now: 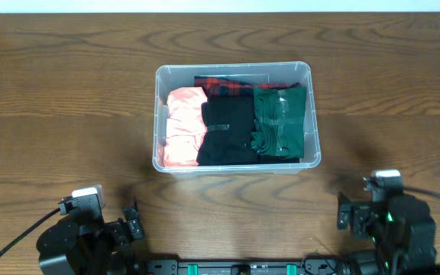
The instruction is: Pack container
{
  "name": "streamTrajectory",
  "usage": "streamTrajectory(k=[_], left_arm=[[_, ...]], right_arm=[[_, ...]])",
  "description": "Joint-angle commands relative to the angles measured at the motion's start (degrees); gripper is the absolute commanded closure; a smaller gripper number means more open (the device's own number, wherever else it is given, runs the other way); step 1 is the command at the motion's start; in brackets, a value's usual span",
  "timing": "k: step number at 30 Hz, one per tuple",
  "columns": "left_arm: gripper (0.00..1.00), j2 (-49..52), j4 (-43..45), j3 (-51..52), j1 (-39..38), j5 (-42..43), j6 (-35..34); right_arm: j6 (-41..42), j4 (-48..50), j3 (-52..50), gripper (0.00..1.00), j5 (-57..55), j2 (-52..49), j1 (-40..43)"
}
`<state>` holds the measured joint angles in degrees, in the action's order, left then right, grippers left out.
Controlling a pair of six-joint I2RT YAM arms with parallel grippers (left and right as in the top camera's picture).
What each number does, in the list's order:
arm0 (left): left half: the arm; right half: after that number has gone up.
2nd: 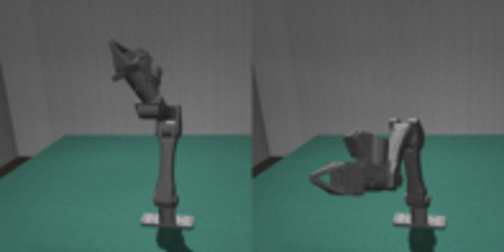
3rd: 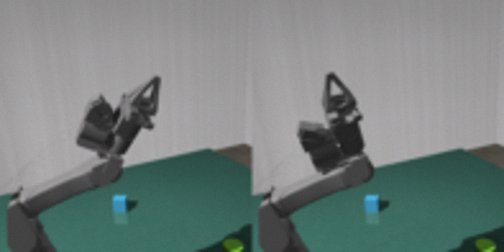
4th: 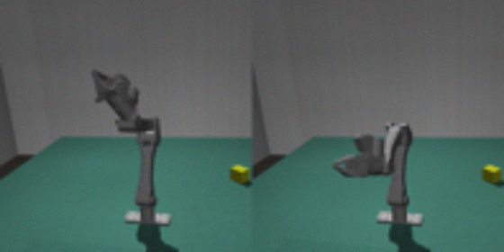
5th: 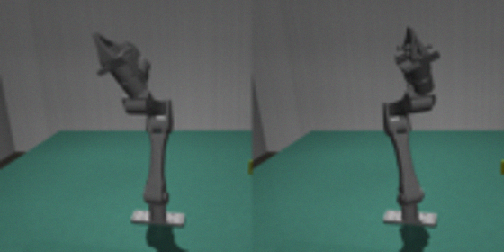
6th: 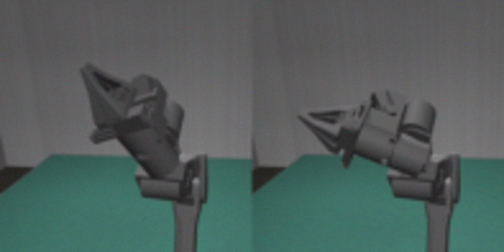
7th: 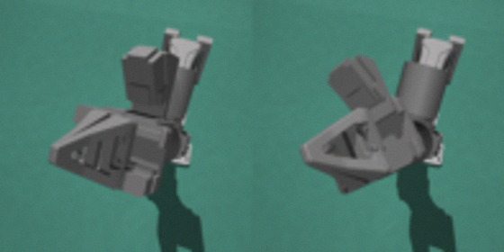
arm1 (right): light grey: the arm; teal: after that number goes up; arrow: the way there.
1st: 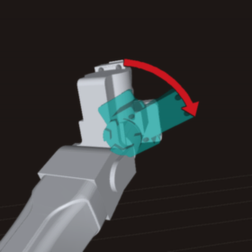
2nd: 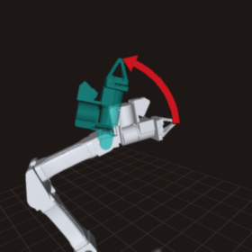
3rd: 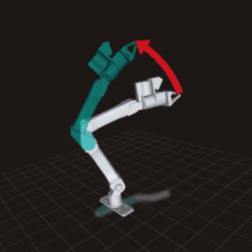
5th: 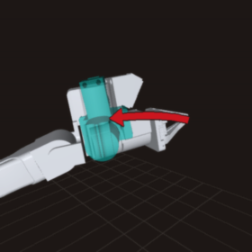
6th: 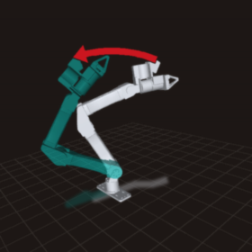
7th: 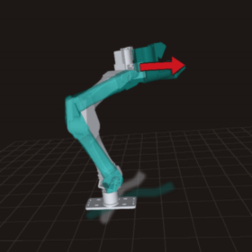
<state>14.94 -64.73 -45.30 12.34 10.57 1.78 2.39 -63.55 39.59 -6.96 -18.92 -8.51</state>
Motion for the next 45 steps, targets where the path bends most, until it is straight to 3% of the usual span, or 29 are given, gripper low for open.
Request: streamTrajectory(k=[1, 7, 10, 16, 26, 45], left_arm=[[0.02, -0.1, -0.1, 0.1, 0.2, 0.5, 0.8], [0.02, -0.1, -0.1, 0.1, 0.2, 0.5, 0.8], [0.02, -0.1, -0.1, 0.1, 0.2, 0.5, 0.8], [0.02, -0.1, -0.1, 0.1, 0.2, 0.5, 0.8], [0.02, -0.1, -0.1, 0.1, 0.2, 0.5, 0.8], [0.02, -0.1, -0.1, 0.1, 0.2, 0.5, 0.8]], right_arm=[[0.8, -0.1, -0.1, 0.01, 1.2, 5.8, 0.7], [0.8, 1.0, -3.0, 0.01, 1.2, 19.1, 3.0], [0.3, 4.0, -5.1, 0.01, 1.4, 17.9, 3.7], [-5.1, 24.0, -16.2, 0.01, 1.2, 18.6, 3.7], [-5.4, 59.3, -37.8, 0.01, 1.2, 18.6, 3.6], [-5.4, 59.8, -39.3, 0.01, 2.1, 18.5, 3.6]])
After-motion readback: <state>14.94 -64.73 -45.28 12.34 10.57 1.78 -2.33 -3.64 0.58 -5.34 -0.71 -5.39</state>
